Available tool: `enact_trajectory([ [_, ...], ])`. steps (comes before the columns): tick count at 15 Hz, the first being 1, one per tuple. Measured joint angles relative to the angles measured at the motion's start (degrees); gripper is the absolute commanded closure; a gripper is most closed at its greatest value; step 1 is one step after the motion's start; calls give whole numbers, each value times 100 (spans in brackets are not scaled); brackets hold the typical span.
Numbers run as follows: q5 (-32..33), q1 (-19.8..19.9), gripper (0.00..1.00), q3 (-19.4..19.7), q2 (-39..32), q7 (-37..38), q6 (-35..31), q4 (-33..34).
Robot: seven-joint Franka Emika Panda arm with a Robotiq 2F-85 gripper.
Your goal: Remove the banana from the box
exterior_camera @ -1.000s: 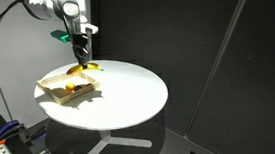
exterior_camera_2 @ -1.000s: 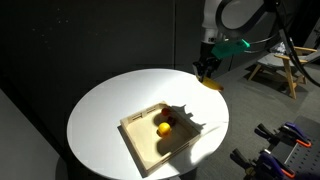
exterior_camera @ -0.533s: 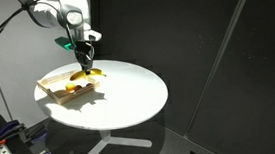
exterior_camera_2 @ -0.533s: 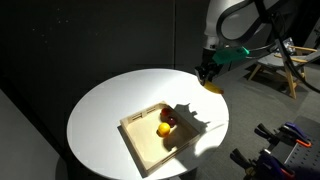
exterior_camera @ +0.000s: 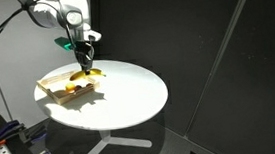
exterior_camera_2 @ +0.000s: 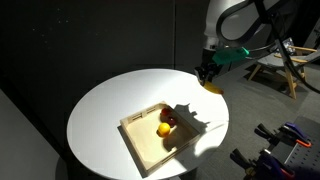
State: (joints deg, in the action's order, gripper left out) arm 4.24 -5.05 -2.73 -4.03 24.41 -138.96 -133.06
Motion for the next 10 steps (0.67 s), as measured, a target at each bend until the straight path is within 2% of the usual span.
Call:
enact_trajectory([
  [1, 0, 0, 85, 0, 0, 0, 0, 0],
  [10, -14, 43, 85, 75, -97, -1, -80, -2],
])
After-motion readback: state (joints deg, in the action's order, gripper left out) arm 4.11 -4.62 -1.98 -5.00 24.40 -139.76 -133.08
